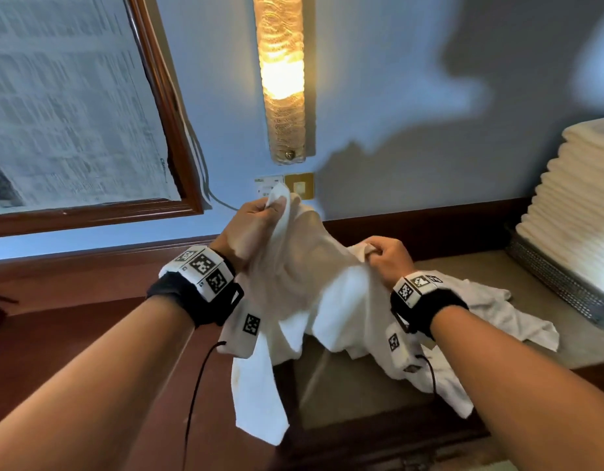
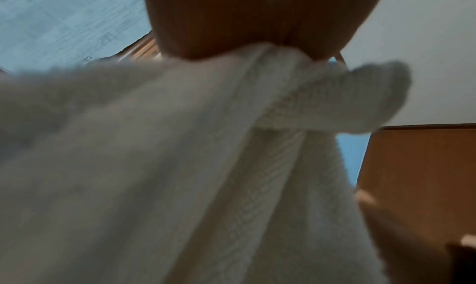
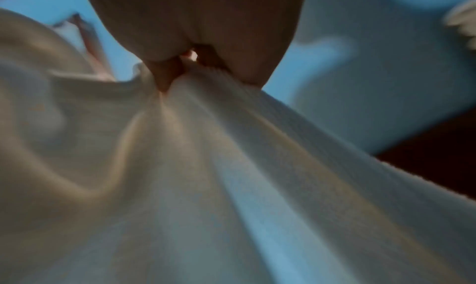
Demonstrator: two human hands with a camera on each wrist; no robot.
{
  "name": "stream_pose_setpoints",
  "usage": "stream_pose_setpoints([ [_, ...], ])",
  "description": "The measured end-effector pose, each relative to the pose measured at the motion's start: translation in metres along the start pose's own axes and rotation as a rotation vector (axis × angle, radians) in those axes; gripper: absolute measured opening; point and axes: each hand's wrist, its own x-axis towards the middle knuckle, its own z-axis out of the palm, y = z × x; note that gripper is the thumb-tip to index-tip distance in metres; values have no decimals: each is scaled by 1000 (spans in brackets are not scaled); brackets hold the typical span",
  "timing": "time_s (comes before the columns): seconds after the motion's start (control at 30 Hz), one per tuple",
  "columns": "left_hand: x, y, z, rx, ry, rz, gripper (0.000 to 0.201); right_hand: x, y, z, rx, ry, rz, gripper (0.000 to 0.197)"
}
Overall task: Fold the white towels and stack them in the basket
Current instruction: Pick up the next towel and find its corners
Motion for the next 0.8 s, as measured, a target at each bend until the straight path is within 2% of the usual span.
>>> stream_pose_setpoints([
  [0.07, -5, 0, 7, -18, 4, -10, 30, 1, -43, 4, 116, -16, -156, 23],
  [0.13, -8, 2, 11, -77, 25, 3, 32, -3, -88, 4, 156, -27, -329, 15],
  [0.17, -10, 4, 11, -116, 31, 8, 32, -6, -107, 2, 127, -2, -406, 15],
  [0.23, -17, 9, 14, -189, 19, 10, 32, -8, -134, -7, 27, 93, -512, 31],
  [0.33, -25, 18, 9, -196, 1, 37, 29, -16, -154, -19, -134, 161, -578, 35],
  [0.4, -30, 27, -4, -182, 21, 79, 31, -30, -153, -20, -167, 103, -554, 40],
  [0.5, -39, 38, -30, -120, 45, 134, 36, -54, -134, -7, -248, 1, -470, 35],
  [0.63, -67, 51, -58, -26, 66, 168, 37, -74, -93, 8, -260, -20, -227, 17],
  [0.73, -99, 53, -85, -13, 95, 155, 38, -97, -80, 18, -198, -16, -2, 29],
  [0.8, -125, 51, -104, 34, 125, 142, 39, -109, -96, 34, -144, 25, 0, 28],
])
